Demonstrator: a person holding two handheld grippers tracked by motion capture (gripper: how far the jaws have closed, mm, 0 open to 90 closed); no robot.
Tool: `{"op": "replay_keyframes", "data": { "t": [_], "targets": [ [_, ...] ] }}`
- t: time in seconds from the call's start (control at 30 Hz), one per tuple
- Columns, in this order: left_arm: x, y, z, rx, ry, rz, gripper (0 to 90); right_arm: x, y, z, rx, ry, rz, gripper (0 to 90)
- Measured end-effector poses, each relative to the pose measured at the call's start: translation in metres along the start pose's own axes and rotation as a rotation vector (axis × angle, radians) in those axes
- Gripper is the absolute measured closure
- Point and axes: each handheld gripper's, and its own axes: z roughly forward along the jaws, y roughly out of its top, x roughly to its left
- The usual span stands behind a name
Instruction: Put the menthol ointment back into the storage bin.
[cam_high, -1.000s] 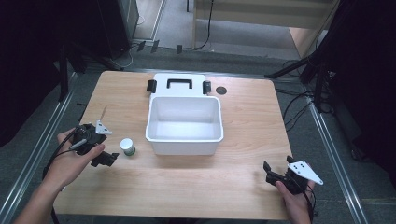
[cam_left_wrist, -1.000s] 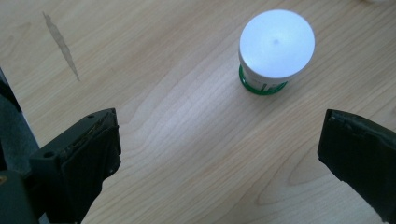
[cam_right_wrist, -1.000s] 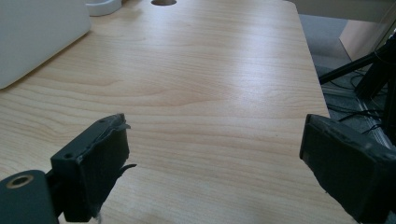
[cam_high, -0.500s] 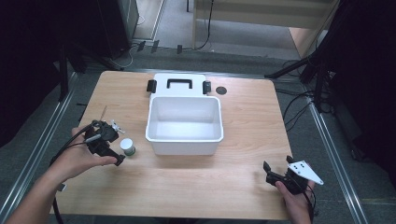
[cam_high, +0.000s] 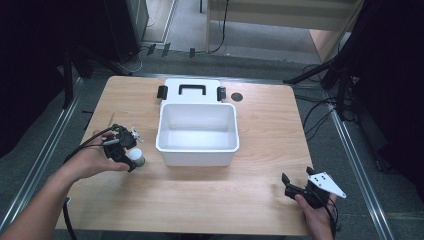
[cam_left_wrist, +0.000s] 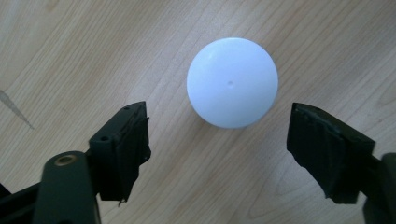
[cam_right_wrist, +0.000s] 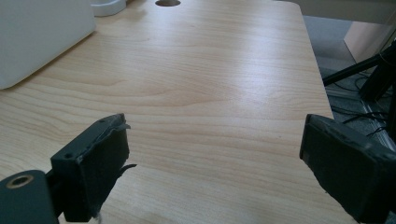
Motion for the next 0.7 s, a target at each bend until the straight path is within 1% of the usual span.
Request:
{"op": "replay_keyframes", "data": {
  "t": [0.07,0.1,0.13,0.23,0.33,0.47,0.53,0.57,0.6,0.7],
  "targets": [
    [0.001,0.001,0.002,0.002,-0.009,0.001,26.2,0.000,0.000,0.000,0.000,0.000,0.000,8.4],
    [0.001,0.002,0.003,-0.004,-0.013,-0.006,27.6,0.000,0.000,0.000,0.001,0.000,-0.001,8.3],
    [0.002,0.003,0.004,0.003,-0.018,0.001,28.9,0.000,0.000,0.000,0.003,-0.001,-0.001,8.3],
    [0.002,0.006,0.005,0.003,-0.037,-0.005,33.7,0.000,0.000,0.000,0.003,0.001,-0.002,8.3],
    [0.002,0.010,0.006,0.009,-0.046,-0.005,38.9,0.000,0.000,0.000,0.002,0.002,-0.004,8.4],
    [0.004,0.015,0.008,0.014,-0.053,-0.027,41.2,0.000,0.000,0.000,0.001,0.003,-0.001,8.4],
    [0.006,0.017,0.009,0.025,-0.068,-0.029,42.8,0.000,0.000,0.000,0.001,0.004,-0.001,8.3],
    [0.006,0.017,0.009,0.027,-0.078,-0.037,43.8,0.000,0.000,0.000,0.000,0.004,-0.001,8.4],
    [0.007,0.017,0.010,0.027,-0.082,-0.039,46.1,0.000,0.000,0.000,-0.001,0.004,-0.001,8.4],
    [0.008,0.018,0.010,0.038,-0.083,-0.043,49.6,0.000,0.000,0.000,-0.001,0.006,-0.001,8.4]
  ]
}}
